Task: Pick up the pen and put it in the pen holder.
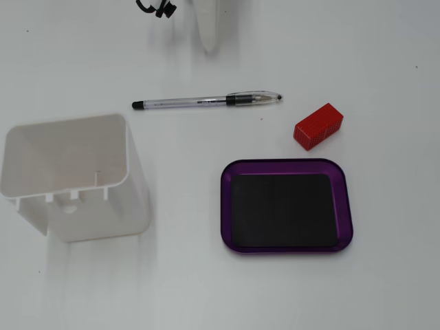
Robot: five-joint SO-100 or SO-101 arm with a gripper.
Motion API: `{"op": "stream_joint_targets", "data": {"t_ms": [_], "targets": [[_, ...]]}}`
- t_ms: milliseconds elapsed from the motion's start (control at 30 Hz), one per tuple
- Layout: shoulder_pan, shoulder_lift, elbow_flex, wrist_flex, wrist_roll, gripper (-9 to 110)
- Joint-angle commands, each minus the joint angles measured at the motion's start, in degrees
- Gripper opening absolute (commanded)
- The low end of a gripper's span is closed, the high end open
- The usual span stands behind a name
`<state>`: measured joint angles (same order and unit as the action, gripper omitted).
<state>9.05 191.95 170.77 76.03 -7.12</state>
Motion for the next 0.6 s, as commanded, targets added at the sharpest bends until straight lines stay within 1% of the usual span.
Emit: {"op": "stream_joint_targets", "data": {"t_ms": [0, 400, 567], "targets": [[-0.35, 4.92, 0.09, -1.85, 0.35, 0], [-0.35, 4.83, -0.26, -2.02, 0.35, 0], [-0.26, 2.81, -11.60, -2.81, 1.85, 0]]}}
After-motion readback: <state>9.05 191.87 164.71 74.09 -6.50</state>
